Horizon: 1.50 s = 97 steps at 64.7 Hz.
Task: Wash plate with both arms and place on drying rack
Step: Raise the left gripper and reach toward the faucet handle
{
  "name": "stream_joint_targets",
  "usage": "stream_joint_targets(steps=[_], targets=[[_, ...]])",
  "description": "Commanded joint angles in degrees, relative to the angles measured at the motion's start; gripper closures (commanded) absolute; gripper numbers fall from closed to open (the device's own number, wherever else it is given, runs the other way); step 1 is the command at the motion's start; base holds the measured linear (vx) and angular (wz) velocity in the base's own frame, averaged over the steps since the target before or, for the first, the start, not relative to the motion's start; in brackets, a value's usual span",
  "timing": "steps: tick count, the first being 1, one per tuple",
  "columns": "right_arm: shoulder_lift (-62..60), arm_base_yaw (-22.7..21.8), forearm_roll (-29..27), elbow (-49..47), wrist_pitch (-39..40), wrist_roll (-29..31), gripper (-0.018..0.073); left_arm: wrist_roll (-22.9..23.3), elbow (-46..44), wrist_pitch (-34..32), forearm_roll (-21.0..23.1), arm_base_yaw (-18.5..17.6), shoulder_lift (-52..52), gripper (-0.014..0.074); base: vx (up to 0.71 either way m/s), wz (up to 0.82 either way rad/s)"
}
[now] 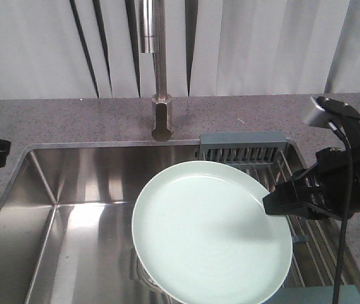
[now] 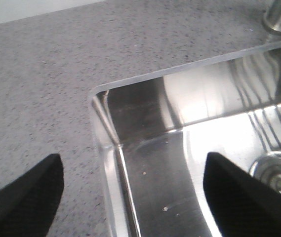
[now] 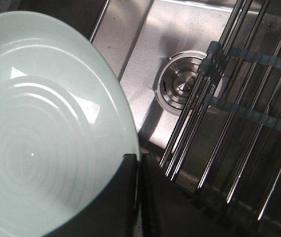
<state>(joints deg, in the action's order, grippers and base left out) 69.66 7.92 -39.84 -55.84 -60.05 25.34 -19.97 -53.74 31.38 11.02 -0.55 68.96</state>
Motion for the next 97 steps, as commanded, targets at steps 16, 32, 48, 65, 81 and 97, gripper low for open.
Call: stream_joint_targets(steps=[16,32,48,65,81,97], targets=[[-1.59,-0.07,-2.66,-1.59,0.84,0.64,0.0567,-35.09,-10.85,4.05,30.85,-0.43,11.04,0.0011,0.00,0.00],[-1.59,-0.07,-2.60,-1.59,0.80,0.64,0.0567,-49.34,-16.24,8.76,39.20,-0.49,18.75,0.0011,0.00,0.00],[-1.59,-0.07,-2.60,-1.59,0.80,0.64,0.0567,-59.80,-22.18,15.24,44.64,-0.99,25.42,0.0011,0.00,0.00],[-1.59,-0.07,-2.60,-1.59,0.80,0.64,0.0567,-64.49,-28.83,17.29,47.53,-5.00,31.30,0.0011,0.00,0.00],[-1.59,-0.07,-2.60,-1.59,0.80,0.64,0.0567,-64.53,-37.42,18.42,47.59,-9.43,37.89,0.0011,0.00,0.00],[-1.59,-0.07,-2.60,-1.59,0.80,0.64,0.0567,-64.55,-46.52,18.50,47.61,-13.13,44.58,0.0011,0.00,0.00]])
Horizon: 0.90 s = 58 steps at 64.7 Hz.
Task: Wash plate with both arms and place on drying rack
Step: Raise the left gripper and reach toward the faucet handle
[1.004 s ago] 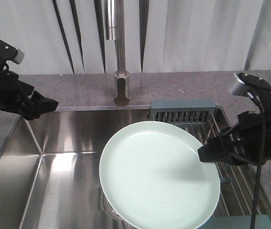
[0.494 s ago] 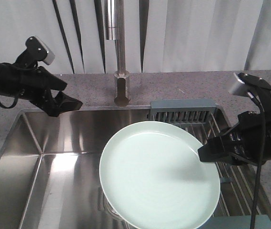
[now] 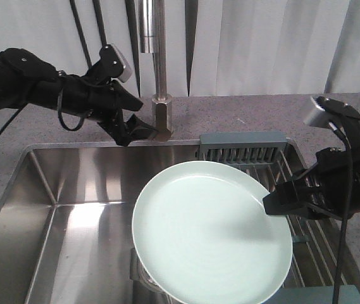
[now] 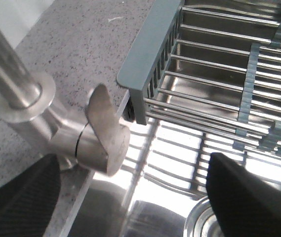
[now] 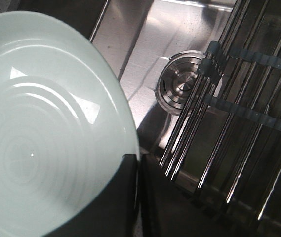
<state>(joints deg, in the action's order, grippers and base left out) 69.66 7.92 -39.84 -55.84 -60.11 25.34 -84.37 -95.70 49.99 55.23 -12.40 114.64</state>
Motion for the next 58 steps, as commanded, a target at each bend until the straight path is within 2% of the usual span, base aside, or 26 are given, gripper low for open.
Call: stream_joint_targets(steps=[1,8,16,35,50,58], targets=[[-1.59,-0.07,-2.60,-1.59,0.86,0.64,0.0567,-0.15,-5.01,-0.01,3.39,-1.40,-0.58,0.0011,0.00,0.00],[-1.59,-0.07,-2.60,-1.59,0.86,0.64,0.0567,-0.15,-8.18,0.21,3.54,-2.60,1.62,0.0011,0.00,0.00],[-1.59,-0.07,-2.61,-1.59,0.80,0.64,0.0567,-0.15,-10.56,1.74,5.93,-3.34,2.96,0.0011,0.00,0.00],[-1.59,-0.07,-2.61,-1.59,0.80,0.64,0.0567,-0.15,-10.96,12.96,5.15,-3.36,2.49,0.0011,0.00,0.00],[-1.59,-0.07,-2.61,-1.59,0.80,0.64,0.0567,0.45,-10.96,15.23,5.15,-3.29,2.20,0.0011,0.00,0.00],[-1.59,-0.07,-2.61,-1.59,0.80,0.64,0.0567,4.23,-10.96,15.24,4.70,-3.29,1.06,0.0011,0.00,0.00]])
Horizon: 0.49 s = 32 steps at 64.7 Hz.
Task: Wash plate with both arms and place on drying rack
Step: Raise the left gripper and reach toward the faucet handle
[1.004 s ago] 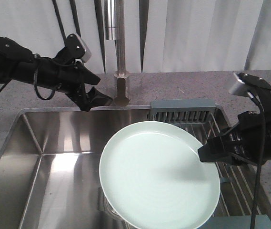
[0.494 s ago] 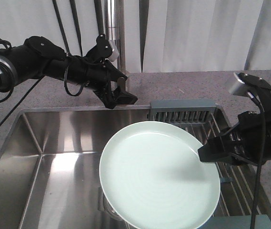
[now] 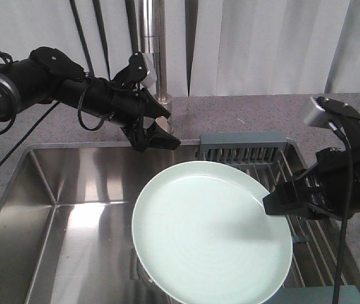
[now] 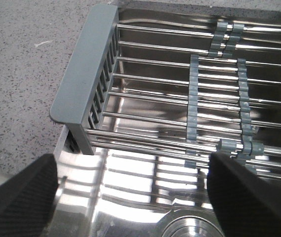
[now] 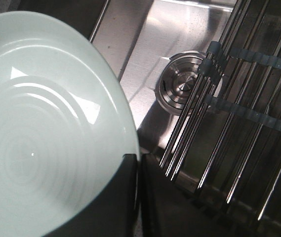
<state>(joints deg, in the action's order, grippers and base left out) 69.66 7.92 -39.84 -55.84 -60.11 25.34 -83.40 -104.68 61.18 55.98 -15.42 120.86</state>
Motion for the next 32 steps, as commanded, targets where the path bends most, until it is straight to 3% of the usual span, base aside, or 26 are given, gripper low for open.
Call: stream_joint_targets(steps=[1,8,15,25,32], targets=[[-1.59,-0.07,-2.61,-1.59,0.80,0.64,0.0567,3.94,-1.98,4.01,3.79,-0.27,-5.40,0.0011,0.00,0.00],[-1.59,-0.07,-2.61,-1.59,0.80,0.64,0.0567,10.51,-1.98,4.01,-0.27,-0.27,-7.43,0.0011,0.00,0.00],[-1.59,-0.07,-2.61,-1.59,0.80,0.64,0.0567,18.57,-1.98,3.65,-8.61,-0.27,-10.03,0.0011,0.00,0.00],[-1.59,-0.07,-2.61,-1.59,0.80,0.64,0.0567,36.80,-1.76,1.91,-23.48,-0.23,-13.69,0.0011,0.00,0.00],[-1.59,-0.07,-2.61,-1.59,0.80,0.64,0.0567,47.26,0.38,-0.86,-27.54,-0.23,-17.03,0.0011,0.00,0.00]])
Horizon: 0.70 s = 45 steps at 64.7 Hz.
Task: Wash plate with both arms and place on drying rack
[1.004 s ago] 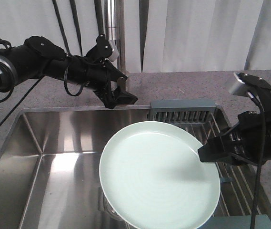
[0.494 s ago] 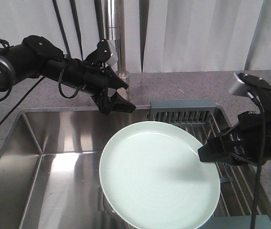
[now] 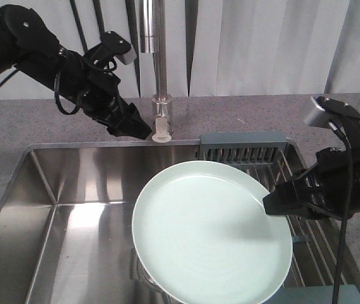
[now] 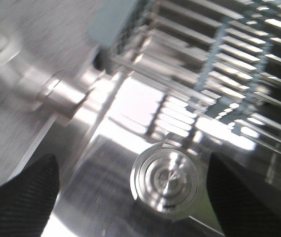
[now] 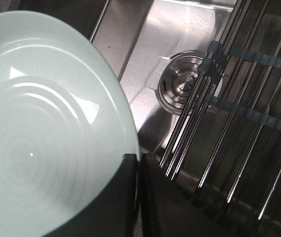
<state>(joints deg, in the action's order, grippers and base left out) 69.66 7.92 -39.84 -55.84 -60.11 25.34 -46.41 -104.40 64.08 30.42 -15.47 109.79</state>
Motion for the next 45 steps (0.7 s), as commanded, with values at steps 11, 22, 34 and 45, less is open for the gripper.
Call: stream_joint_targets(steps=[11,22,34,45], targets=[[-1.59,-0.07,-2.61,-1.59,0.80,0.64,0.0567,13.85,9.54,-10.04,-3.18,-0.17,-15.30,0.0011,0.00,0.00],[-1.59,-0.07,-2.61,-1.59,0.80,0.64,0.0567,21.23,19.81,-13.11,-9.82,-0.17,-24.64,0.0011,0.00,0.00],[-1.59,-0.07,-2.61,-1.59,0.80,0.64,0.0567,31.86,31.54,-18.21,-19.12,-0.17,-35.63,0.0011,0.00,0.00],[-1.59,-0.07,-2.61,-1.59,0.80,0.64,0.0567,39.88,39.71,-19.97,-25.73,-0.17,-44.30,0.0011,0.00,0.00]])
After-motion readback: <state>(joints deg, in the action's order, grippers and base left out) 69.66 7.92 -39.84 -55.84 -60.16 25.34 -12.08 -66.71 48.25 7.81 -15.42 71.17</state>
